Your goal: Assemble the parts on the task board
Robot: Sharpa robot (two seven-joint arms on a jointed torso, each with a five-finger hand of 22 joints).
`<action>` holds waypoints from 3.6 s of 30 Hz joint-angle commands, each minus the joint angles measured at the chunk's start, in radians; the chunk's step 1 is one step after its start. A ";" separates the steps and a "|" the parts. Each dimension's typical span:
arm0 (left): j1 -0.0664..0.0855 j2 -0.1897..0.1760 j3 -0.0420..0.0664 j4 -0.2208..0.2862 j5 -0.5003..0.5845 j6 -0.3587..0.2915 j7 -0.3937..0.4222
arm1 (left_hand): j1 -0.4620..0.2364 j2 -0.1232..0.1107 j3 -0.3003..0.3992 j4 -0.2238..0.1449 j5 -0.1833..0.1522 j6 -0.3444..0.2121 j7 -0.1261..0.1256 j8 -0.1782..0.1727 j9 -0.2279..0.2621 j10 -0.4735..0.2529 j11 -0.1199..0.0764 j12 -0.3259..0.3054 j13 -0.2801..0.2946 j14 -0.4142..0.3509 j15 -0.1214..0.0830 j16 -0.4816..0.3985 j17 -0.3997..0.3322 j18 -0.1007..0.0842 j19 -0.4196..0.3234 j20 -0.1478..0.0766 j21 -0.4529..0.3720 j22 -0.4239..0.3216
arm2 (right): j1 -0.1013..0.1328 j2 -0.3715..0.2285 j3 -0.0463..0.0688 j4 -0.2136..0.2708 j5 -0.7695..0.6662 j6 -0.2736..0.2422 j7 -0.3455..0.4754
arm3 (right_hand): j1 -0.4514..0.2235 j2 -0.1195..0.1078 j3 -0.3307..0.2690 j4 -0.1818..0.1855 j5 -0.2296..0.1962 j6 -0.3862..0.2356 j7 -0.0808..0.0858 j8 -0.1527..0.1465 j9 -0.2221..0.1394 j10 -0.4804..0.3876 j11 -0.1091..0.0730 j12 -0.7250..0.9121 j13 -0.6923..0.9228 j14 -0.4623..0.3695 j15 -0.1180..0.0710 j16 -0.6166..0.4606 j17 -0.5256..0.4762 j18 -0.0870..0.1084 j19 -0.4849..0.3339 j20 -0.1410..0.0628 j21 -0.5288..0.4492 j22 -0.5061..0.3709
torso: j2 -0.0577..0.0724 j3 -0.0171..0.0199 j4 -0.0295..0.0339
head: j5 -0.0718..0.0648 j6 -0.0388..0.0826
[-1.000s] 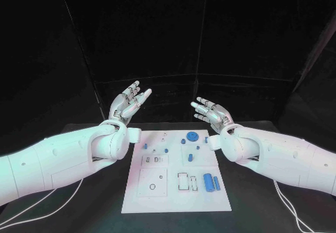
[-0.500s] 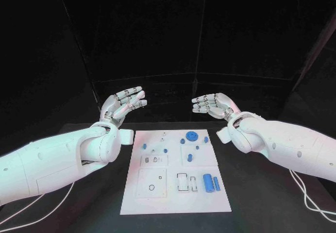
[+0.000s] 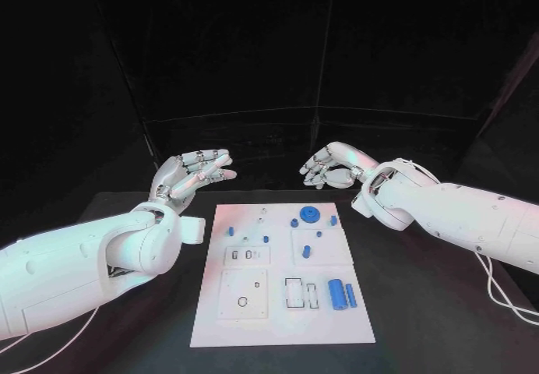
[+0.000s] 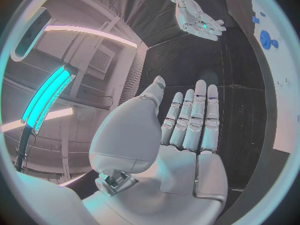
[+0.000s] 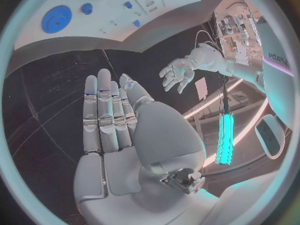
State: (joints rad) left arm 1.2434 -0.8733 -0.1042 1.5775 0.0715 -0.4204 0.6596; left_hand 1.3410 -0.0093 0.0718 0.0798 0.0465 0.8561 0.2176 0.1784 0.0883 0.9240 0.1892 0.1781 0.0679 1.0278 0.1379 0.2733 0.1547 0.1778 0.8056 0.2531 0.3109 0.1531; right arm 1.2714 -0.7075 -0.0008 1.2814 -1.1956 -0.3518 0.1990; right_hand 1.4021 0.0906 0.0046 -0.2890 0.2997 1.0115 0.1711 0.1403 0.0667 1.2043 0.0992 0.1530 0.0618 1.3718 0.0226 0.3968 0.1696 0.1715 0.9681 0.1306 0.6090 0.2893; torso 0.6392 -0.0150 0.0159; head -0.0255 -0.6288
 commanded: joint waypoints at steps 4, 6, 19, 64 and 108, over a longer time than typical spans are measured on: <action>0.002 -0.027 0.000 0.050 -0.038 0.056 -0.010 | 0.008 0.009 -0.008 -0.011 0.000 0.006 0.026 -0.013 -0.007 0.008 0.002 -0.016 -0.003 0.000 0.004 -0.019 -0.002 0.005 0.013 0.001 0.002 -0.003 | 0.011 0.012 0.001 0.033 -0.389 0.132 -0.222 | -0.048 -0.058 0.049 0.003 0.000 0.045 -0.028 -0.065 -0.001 0.044 -0.025 -0.092 0.001 0.114 -0.032 0.287 0.203 0.009 0.065 -0.052 0.223 0.128 | 0.044 -0.0038 0.0159 | -0.005 0.010; 0.002 -0.032 0.000 0.062 -0.038 0.060 -0.010 | 0.007 0.010 -0.010 -0.012 0.000 0.006 0.027 -0.015 -0.009 0.007 0.003 -0.019 -0.003 -0.001 0.004 -0.022 -0.002 0.005 0.014 0.001 0.001 -0.004 | 0.012 0.016 0.001 0.041 -0.419 0.147 -0.254 | -0.080 -0.069 0.044 0.008 0.018 0.039 -0.031 -0.072 -0.002 0.027 -0.025 -0.092 0.000 0.101 -0.028 0.296 0.215 0.010 0.056 -0.047 0.222 0.127 | 0.053 -0.0048 0.0194 | -0.006 0.012; 0.002 -0.037 0.000 0.089 -0.039 0.075 -0.008 | 0.006 0.014 -0.013 -0.015 0.000 0.005 0.029 -0.021 -0.012 0.006 0.005 -0.026 -0.004 -0.001 0.005 -0.027 -0.003 0.004 0.018 0.001 0.001 -0.005 | 0.014 0.050 0.000 0.018 -0.456 0.206 -0.309 | -0.111 -0.090 0.057 0.006 0.000 -0.041 -0.040 -0.078 -0.002 -0.070 -0.017 -0.078 0.002 0.125 -0.023 0.610 0.574 0.014 0.103 -0.043 0.260 0.136 | 0.086 -0.0109 0.0202 | -0.015 0.021; 0.002 -0.020 -0.001 0.080 -0.039 0.098 -0.030 | 0.002 0.023 -0.021 -0.025 0.000 0.007 0.036 -0.034 -0.018 0.006 0.010 -0.045 -0.004 -0.010 0.010 -0.049 -0.006 0.003 0.017 0.004 -0.006 -0.012 | -0.001 0.092 -0.039 -0.025 -0.359 0.203 -0.312 | -0.168 -0.112 0.077 0.037 0.061 -0.013 -0.022 -0.078 -0.002 -0.124 -0.015 0.034 0.012 0.117 -0.030 0.860 0.865 -0.051 0.408 -0.042 0.603 0.563 | 0.098 -0.0071 0.0295 | -0.017 0.008; 0.002 -0.015 -0.001 0.076 -0.039 0.099 -0.032 | 0.002 0.033 -0.023 -0.030 0.000 0.002 0.040 -0.044 -0.021 0.000 0.014 -0.058 -0.004 -0.011 0.013 -0.058 -0.006 0.002 0.016 0.006 -0.010 -0.016 | -0.023 0.139 -0.042 -0.099 -0.336 0.266 -0.304 | -0.179 -0.076 0.224 0.011 0.014 0.013 -0.018 -0.069 0.002 -0.104 -0.014 0.050 0.005 0.114 -0.029 0.878 0.870 -0.052 0.405 -0.040 0.620 0.578 | 0.100 -0.0075 0.0285 | -0.011 -0.023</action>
State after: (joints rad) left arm 1.2438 -0.8894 -0.1051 1.6531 0.0419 -0.3355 0.6224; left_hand 1.3409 0.0149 0.0470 0.0550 0.0465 0.8560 0.2176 0.1404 0.0683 0.9238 0.1966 0.1259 0.0653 1.0205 0.1450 0.2194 0.1501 0.1775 0.8176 0.2536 0.3060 0.1386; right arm 1.2521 -0.5696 -0.0395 1.1861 -1.5365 -0.1152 -0.1106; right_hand 1.2329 0.0147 0.2253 -0.2776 0.3199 1.0154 0.1531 0.0658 0.0674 1.0937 0.0875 0.1974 0.0683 1.4615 -0.0108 1.2720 1.0380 0.1319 1.3673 0.0894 1.2266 0.8664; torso 0.7392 -0.0221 0.0438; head -0.0365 -0.6509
